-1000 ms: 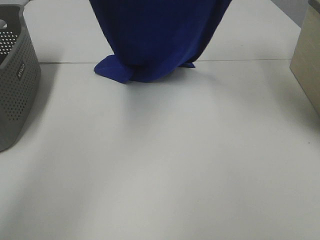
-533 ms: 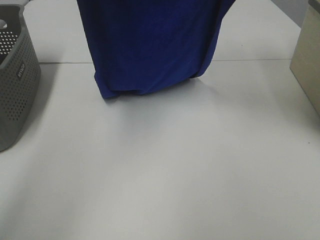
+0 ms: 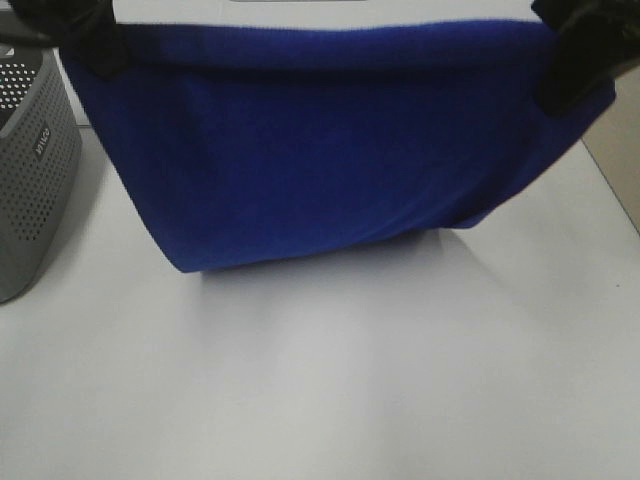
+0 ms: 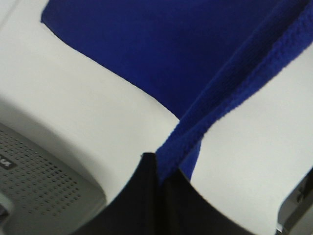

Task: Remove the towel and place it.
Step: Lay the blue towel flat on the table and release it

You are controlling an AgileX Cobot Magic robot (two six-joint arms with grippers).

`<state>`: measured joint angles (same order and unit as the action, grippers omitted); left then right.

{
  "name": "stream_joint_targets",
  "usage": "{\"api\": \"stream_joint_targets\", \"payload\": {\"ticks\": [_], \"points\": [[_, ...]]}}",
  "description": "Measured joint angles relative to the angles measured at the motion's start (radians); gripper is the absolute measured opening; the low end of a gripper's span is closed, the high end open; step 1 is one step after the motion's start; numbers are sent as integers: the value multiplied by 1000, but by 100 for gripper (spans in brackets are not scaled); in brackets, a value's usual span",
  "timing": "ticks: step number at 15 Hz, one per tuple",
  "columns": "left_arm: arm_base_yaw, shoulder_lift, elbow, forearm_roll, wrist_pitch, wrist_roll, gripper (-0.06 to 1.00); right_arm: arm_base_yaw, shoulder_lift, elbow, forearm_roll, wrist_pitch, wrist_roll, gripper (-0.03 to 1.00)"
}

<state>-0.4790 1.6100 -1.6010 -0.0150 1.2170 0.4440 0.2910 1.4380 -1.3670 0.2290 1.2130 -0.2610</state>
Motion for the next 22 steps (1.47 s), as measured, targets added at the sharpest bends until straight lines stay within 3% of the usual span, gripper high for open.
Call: {"api": "stream_joint_targets", "payload": {"ticks": [8, 11, 14, 18, 22], "points": [[-2, -174, 338, -164, -3, 15, 0, 0, -172, 353, 163, -3, 27, 3], [-10, -214, 429, -241, -3, 15, 0, 0, -191, 438, 168, -3, 26, 3], [-119, -221, 561, -264, -3, 24, 0, 0, -192, 552, 164, -3, 16, 3], [-166, -222, 643, -309, -8, 25, 0, 0, -193, 633, 169, -3, 15, 3], [-274, -223, 740, -373, -18, 25, 0, 0, -193, 705, 174, -3, 8, 3]]}}
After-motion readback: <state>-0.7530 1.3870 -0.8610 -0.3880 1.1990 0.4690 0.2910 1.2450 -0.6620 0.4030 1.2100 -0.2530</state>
